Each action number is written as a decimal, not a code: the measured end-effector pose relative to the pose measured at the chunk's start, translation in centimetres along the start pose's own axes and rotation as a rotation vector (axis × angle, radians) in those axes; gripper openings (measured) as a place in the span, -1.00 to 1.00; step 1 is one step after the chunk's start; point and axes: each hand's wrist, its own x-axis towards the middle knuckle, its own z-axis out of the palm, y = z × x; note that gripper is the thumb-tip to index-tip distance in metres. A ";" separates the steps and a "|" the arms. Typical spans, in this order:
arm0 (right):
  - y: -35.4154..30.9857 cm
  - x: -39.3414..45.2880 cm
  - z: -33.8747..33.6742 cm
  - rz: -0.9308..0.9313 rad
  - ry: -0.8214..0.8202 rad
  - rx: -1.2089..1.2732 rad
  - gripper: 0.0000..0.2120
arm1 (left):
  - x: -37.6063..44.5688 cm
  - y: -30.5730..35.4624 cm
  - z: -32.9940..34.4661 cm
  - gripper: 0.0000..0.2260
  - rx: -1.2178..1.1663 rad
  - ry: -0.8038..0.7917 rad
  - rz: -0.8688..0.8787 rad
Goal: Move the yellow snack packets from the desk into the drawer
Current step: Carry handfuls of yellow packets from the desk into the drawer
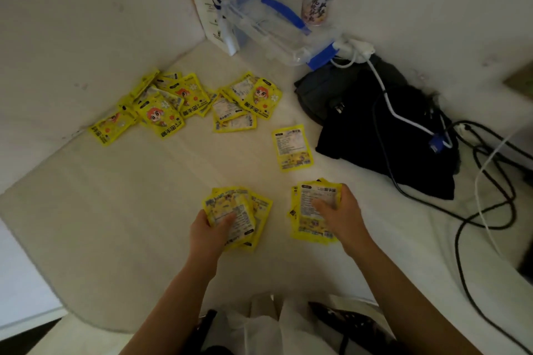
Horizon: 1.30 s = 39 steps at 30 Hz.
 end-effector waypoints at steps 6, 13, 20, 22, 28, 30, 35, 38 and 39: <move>2.9 -6.8 3.7 0.107 0.221 0.083 -0.67 | -0.5 -1.3 -4.3 -0.82 0.094 -0.179 0.074; 5.5 -15.1 6.2 0.209 0.342 0.261 -0.71 | -3.2 -2.9 -7.4 -0.84 0.196 -0.365 0.100; 10.3 -22.5 5.5 0.303 0.508 0.405 -0.72 | -7.6 -4.1 -6.6 -0.83 0.302 -0.539 0.178; 11.8 -24.8 5.3 0.340 0.556 0.424 -0.72 | -8.8 -5.0 -6.2 -0.83 0.350 -0.595 0.208; 17.3 -32.8 4.8 0.415 0.701 0.516 -0.72 | -14.1 -9.0 -4.9 -0.81 0.497 -0.733 0.264; 19.6 -35.8 4.7 0.433 0.747 0.565 -0.72 | -16.3 -10.9 -4.7 -0.77 0.550 -0.792 0.276; 25.1 -43.5 4.7 0.496 0.843 0.624 -0.74 | -23.0 -16.0 -4.9 -0.84 0.599 -0.885 0.295; 28.5 -48.7 5.0 0.537 0.883 0.666 -0.74 | -27.0 -19.9 -5.8 -0.83 0.628 -0.931 0.285; 29.8 -51.0 5.1 0.546 0.908 0.688 -0.73 | -28.8 -21.5 -6.0 -0.83 0.653 -0.961 0.283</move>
